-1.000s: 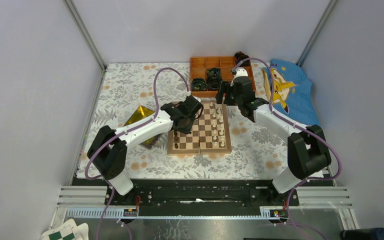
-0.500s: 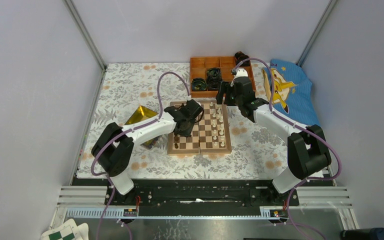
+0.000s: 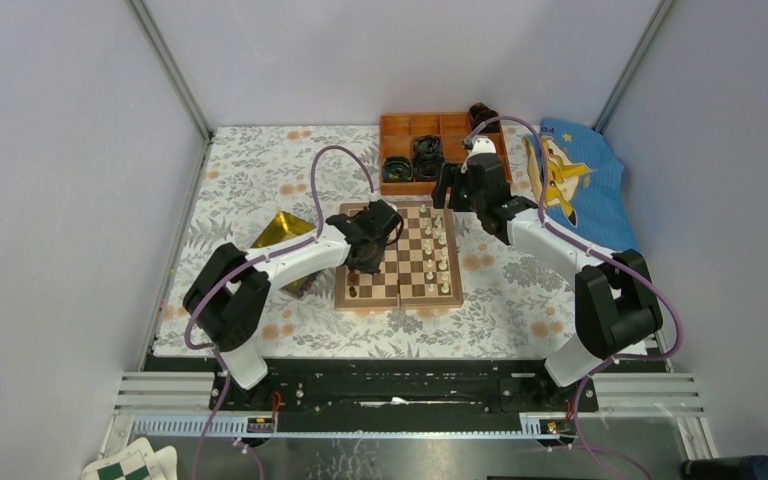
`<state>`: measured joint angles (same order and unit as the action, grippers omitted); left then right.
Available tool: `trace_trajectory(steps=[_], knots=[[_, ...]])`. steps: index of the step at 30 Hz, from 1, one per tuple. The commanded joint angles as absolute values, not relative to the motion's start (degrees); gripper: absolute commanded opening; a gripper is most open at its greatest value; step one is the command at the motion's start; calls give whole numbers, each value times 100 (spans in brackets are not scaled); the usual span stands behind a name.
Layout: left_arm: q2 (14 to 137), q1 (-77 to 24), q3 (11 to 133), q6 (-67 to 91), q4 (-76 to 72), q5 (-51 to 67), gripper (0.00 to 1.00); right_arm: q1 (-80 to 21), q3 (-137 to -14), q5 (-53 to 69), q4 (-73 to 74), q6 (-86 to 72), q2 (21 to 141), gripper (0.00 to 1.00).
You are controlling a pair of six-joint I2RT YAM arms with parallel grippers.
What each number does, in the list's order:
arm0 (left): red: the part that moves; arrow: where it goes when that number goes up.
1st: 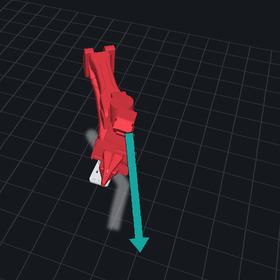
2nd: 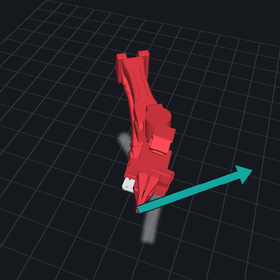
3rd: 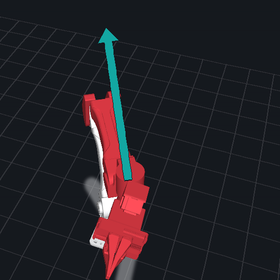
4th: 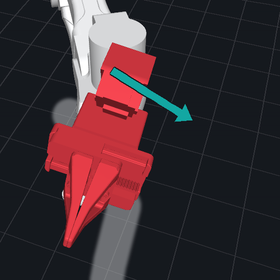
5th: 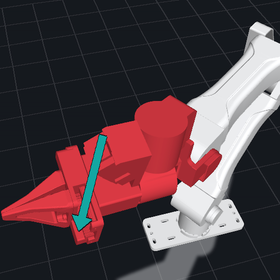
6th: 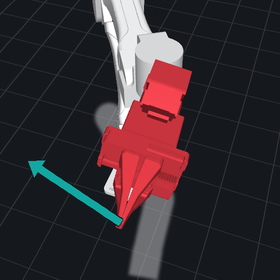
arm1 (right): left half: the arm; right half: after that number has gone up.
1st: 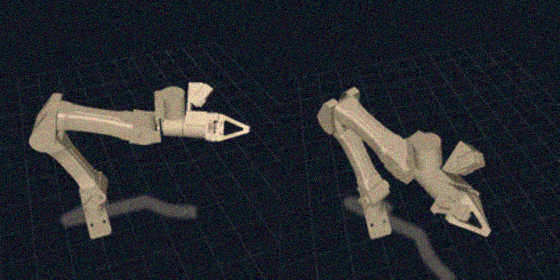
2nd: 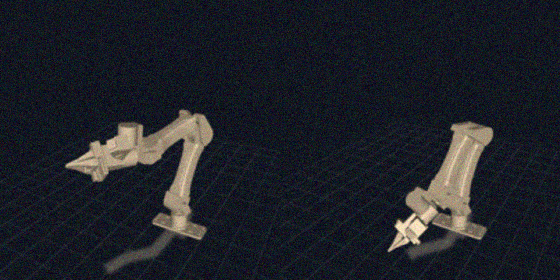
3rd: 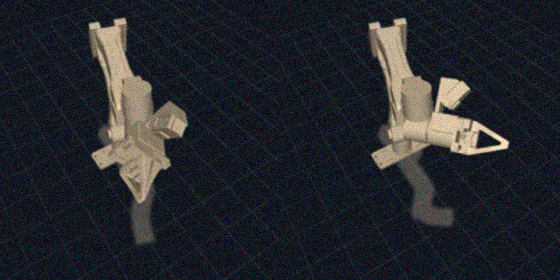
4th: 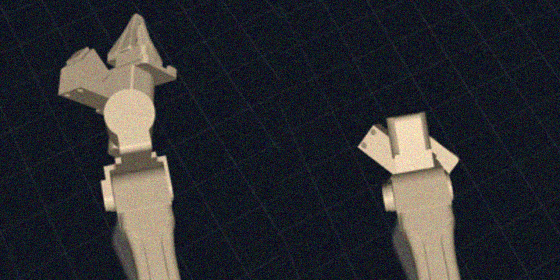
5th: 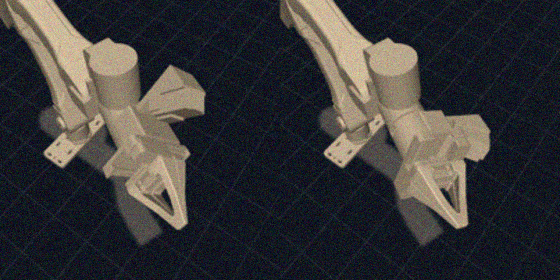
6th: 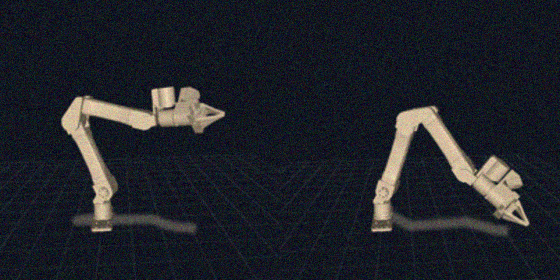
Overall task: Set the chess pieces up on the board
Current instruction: Place the chess piece on the chessboard.
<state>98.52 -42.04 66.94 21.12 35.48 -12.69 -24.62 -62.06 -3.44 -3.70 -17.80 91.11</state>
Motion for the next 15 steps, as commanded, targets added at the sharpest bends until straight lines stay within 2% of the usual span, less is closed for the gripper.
trace_trajectory(steps=[1,9,15], knots=[[9877,-4132,6610,2179,3235,-1292,11,-2418,-6223,-334,-571,-1737,8991,78],[9903,-4095,6615,2180,3184,-1274,13,-2421,-6240,-319,-571,-1731,9009,78],[9918,-4092,6601,2188,3173,-1234,22,-2423,-6240,-308,-563,-1731,9029,78]])
